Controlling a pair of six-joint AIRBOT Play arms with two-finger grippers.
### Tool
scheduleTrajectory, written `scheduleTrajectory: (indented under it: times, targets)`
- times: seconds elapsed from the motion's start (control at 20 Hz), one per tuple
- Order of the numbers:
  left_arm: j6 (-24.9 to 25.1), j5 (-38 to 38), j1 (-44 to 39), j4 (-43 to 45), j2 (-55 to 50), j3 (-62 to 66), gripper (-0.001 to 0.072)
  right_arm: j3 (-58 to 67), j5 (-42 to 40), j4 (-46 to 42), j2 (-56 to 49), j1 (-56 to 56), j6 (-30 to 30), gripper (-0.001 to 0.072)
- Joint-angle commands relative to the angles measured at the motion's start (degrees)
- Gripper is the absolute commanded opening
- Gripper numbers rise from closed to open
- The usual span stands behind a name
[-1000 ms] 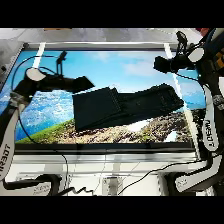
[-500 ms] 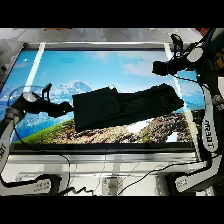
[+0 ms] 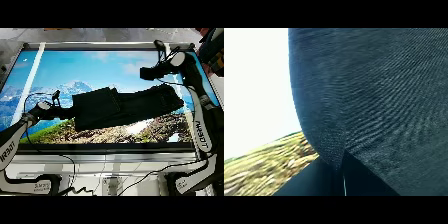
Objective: Fold the clothes and pants, and hang the long-sleeved shirts on hangers.
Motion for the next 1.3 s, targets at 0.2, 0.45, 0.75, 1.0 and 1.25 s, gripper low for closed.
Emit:
scheduleTrajectory:
  times: [0.2,0.45,0.75,1.0,1.25]
  targets:
    - [-0.61,-20.87,0.55,11.06,7.82,19.06,0.0026,-3.96,-6.38,2.23,-6.23,11.85,-0.02,0.0042]
    - [-2.49,-33.79,1.57,14.49,18.14,29.68,0.0027,-3.96,-18.62,7.98,-10.73,25.22,8.81,0.0042]
    - [-6.60,-33.20,5.35,15.26,23.28,29.92,0.0027,-3.93,-19.43,7.43,-11.06,40.81,9.92,0.0040]
    - [-7.63,-32.63,1.29,6.38,18.64,29.88,0.0028,-3.76,-12.33,-1.77,-8.79,34.97,10.19,0.0042]
    - [-7.67,-18.18,-16.94,2.82,7.21,29.88,0.0027,-3.76,-1.92,-9.16,-0.81,16.20,10.05,0.0041]
